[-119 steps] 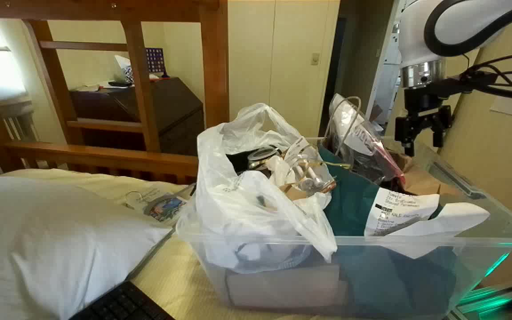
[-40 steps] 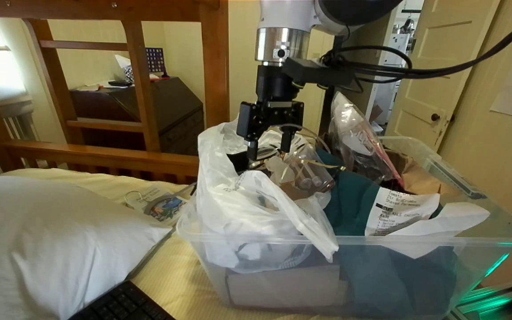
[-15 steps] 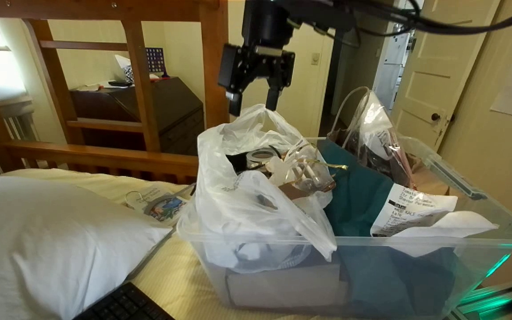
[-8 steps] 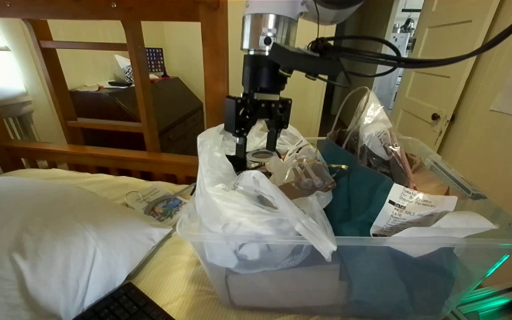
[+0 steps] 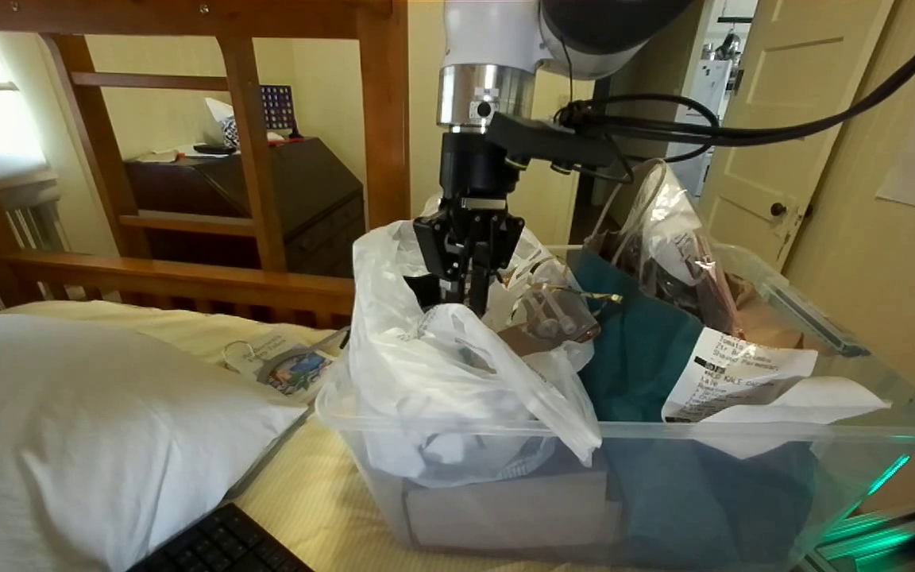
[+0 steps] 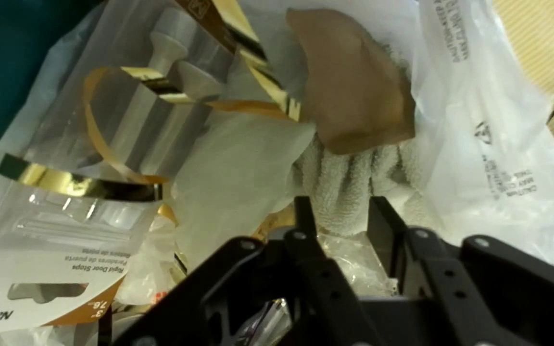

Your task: Pick up the white cloth from the white plastic bag and put it back in the plastic bag

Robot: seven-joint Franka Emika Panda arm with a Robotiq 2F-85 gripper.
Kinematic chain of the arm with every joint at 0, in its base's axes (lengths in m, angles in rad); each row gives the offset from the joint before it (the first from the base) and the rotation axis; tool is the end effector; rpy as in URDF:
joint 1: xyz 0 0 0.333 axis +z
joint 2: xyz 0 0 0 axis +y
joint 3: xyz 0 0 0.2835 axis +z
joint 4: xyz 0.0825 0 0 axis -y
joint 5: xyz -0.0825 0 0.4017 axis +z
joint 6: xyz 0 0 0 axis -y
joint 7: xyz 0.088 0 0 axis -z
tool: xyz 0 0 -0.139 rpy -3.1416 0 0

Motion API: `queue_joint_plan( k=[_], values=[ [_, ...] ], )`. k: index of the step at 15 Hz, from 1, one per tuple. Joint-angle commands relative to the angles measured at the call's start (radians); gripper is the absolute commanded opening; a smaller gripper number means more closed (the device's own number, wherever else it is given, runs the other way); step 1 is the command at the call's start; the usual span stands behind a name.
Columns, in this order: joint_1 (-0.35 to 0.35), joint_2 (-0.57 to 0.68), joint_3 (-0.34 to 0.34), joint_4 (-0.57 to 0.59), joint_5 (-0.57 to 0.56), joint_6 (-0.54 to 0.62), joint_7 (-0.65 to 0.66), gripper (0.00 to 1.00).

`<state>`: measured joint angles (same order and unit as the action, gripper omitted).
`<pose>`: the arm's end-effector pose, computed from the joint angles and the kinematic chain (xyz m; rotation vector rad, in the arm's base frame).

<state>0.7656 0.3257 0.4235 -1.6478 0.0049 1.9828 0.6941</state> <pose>0.2621 0.6049 0.3730 -2.9448 -0.7064 0.1333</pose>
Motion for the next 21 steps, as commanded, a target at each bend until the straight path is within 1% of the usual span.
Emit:
queue_joint_plan(
  k=[1, 2, 4, 7, 8, 9, 10, 11, 12, 13, 15, 17, 21],
  values=[
    [0.015, 0.000, -0.021, -0.044, 0.027, 0.066, -0.032, 0.40],
    [0.015, 0.004, -0.021, -0.051, 0.028, 0.075, -0.036, 0.41],
    [0.017, 0.012, -0.021, -0.056, 0.028, 0.081, -0.049, 0.48],
    [0.019, 0.022, -0.019, -0.062, 0.036, 0.094, -0.067, 0.49],
    [0.021, 0.028, -0.018, -0.059, 0.039, 0.095, -0.073, 0.40],
    [0.025, 0.033, -0.019, -0.057, 0.039, 0.099, -0.076, 0.24],
    [0.026, 0.037, -0.018, -0.056, 0.044, 0.106, -0.085, 0.22],
    [0.029, 0.041, -0.017, -0.052, 0.050, 0.110, -0.093, 0.16],
    [0.030, 0.043, -0.015, -0.050, 0.060, 0.119, -0.101, 0.07],
    [0.033, 0.041, -0.015, -0.047, 0.067, 0.120, -0.104, 0.01],
    [0.037, 0.030, -0.015, -0.045, 0.082, 0.117, -0.106, 0.00],
    [0.040, 0.010, -0.016, -0.046, 0.088, 0.122, -0.101, 0.01],
    [0.049, -0.064, -0.026, -0.056, 0.054, 0.147, -0.066, 0.02]
  ],
)
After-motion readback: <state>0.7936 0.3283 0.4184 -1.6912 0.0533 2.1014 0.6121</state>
